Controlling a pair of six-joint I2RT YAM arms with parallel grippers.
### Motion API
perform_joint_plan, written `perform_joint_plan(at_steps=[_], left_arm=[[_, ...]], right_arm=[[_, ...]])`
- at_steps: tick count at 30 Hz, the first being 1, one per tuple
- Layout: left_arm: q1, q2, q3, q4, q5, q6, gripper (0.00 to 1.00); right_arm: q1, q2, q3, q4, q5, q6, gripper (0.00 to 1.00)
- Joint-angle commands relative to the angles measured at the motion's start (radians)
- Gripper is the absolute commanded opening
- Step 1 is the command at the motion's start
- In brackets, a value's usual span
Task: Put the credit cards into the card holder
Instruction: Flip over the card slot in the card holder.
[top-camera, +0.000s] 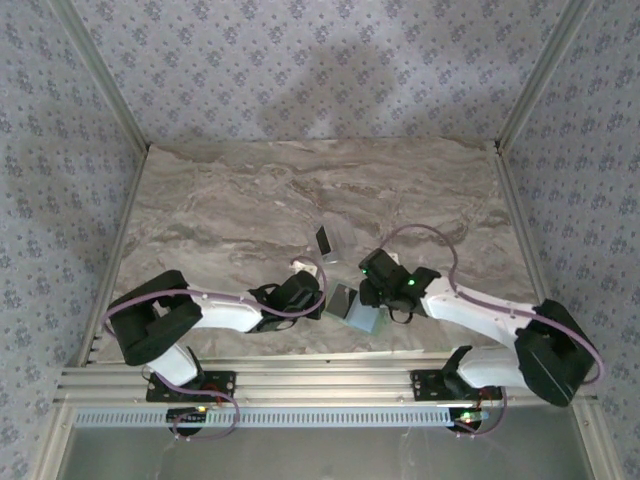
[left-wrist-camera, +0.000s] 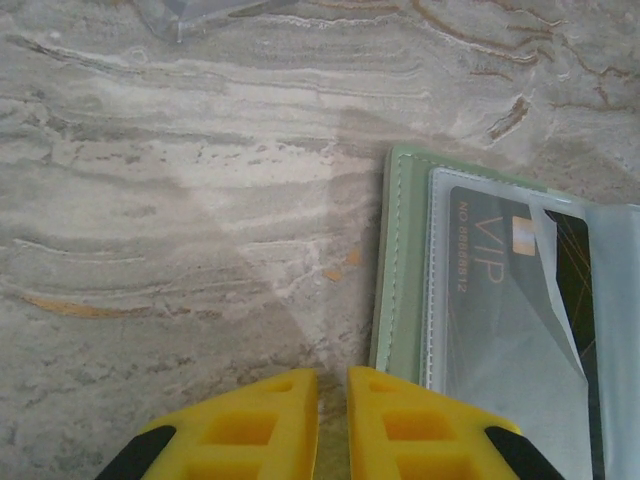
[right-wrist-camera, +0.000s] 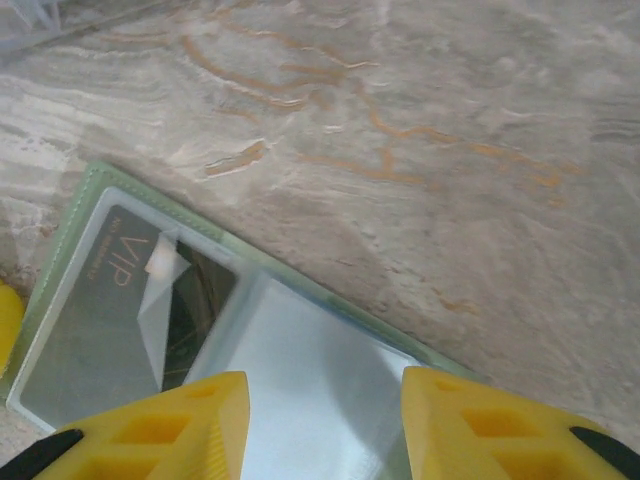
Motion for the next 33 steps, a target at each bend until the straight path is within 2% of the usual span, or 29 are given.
perform_joint_plan(at_steps=[1, 8, 20, 33], left_arm=[[-0.010, 0.057, -0.003, -0.066, 0.086, -0.004, 0.16], [-0.011, 0.054, -0.009, -0.064, 0.086, -0.002, 0.16], [-0.011, 0.069, -0.002, -0.059, 0.097, 0.000, 0.16], [-0.011, 0.073, -0.003, -0.052, 0.103, -0.002, 0.16]], right_arm=[[0.017, 0.067, 0.032, -0.011, 0.032, -0.015, 0.46], [0.020, 0.132, 0.018, 0.000, 0.049, 0.001, 0.44], [0.035, 0.127, 0.040, 0.004, 0.041, -0.002, 0.00], [0.035, 0.125, 0.046, 0.120, -0.109, -0.019, 0.00]])
